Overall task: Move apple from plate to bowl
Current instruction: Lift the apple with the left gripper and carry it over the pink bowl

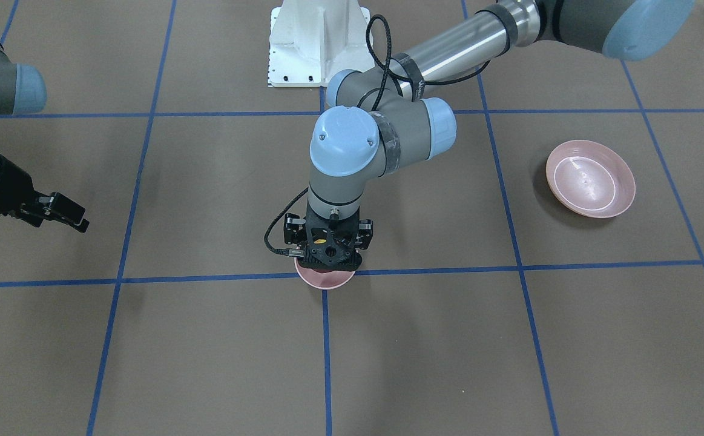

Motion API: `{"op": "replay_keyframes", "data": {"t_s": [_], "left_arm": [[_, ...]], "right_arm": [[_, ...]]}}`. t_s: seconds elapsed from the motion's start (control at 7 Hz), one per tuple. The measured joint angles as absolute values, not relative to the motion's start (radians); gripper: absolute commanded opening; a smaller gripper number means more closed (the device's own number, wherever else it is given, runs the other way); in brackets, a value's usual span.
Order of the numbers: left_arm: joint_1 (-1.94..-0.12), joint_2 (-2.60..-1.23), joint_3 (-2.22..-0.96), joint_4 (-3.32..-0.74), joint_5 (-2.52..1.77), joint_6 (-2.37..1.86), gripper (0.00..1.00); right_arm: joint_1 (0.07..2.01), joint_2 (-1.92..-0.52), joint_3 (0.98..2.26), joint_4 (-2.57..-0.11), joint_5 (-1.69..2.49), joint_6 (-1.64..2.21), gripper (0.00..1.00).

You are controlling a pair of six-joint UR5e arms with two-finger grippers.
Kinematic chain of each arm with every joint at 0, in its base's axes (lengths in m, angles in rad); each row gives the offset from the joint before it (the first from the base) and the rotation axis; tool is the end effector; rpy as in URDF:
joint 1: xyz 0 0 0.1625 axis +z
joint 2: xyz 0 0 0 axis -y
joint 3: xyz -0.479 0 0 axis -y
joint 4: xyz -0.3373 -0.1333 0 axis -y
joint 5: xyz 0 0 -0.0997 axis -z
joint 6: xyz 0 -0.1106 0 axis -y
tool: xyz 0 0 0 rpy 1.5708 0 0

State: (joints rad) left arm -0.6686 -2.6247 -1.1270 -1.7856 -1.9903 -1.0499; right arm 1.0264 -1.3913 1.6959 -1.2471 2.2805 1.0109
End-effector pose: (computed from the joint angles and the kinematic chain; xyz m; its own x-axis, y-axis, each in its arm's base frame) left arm 0.6003 -0.5867 0.2013 0.6268 0.0841 -0.7746 0.0224 0.9918 0.1258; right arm -0.2259 -0.4913 0.5419 0.5943 0.2038 0.7780 -0.1592 0.9780 -0.1345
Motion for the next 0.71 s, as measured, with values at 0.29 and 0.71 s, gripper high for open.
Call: {"op": "replay_keyframes", "data": {"t_s": [0.29, 0.71], "left_arm": [[-0.663, -2.621, -1.122, -1.785, -1.990, -1.053, 0.82], [-0.664, -2.620, -1.120, -1.784, -1.990, -1.054, 0.97]], "right_arm": [[1.027, -1.390, 1.697, -1.247, 2.284, 1.011, 1.00], [1.028, -1.389, 1.700, -1.247, 2.289, 1.011, 1.00]]}}
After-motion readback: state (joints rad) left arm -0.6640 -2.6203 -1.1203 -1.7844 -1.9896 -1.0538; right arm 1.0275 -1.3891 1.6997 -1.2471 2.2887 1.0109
